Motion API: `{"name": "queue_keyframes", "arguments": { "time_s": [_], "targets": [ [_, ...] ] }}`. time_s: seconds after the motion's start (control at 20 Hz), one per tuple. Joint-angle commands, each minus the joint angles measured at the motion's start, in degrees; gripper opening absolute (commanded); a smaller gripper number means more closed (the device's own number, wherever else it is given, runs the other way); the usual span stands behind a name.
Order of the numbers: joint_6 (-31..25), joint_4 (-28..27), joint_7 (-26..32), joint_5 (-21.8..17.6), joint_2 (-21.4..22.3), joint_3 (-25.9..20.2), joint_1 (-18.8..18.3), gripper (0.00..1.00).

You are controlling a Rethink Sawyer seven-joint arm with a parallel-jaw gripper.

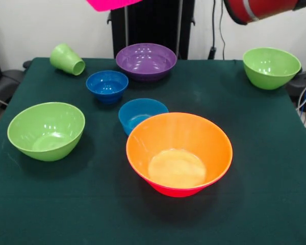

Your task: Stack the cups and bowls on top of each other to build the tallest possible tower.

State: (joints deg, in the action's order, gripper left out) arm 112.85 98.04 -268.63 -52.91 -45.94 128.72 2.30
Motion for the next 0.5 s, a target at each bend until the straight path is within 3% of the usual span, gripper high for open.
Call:
{"name": "queue_keyframes", "arguments": {
  "time_s": [0.05,0.15,0.35,0.5],
  "targets": [
    [-45.36,-20.97,-17.93,-7.05,18.73,-45.82,16.59,0.00],
    [-52.16,-22.17,-16.50,-8.94,22.07,-51.62,18.26,0.00],
    [-51.70,-26.04,-15.23,-6.75,19.19,-45.25,18.36,0.00],
    [-55.09,-28.37,-13.89,-7.21,20.59,-47.27,19.35,0.00]
  ]
}}
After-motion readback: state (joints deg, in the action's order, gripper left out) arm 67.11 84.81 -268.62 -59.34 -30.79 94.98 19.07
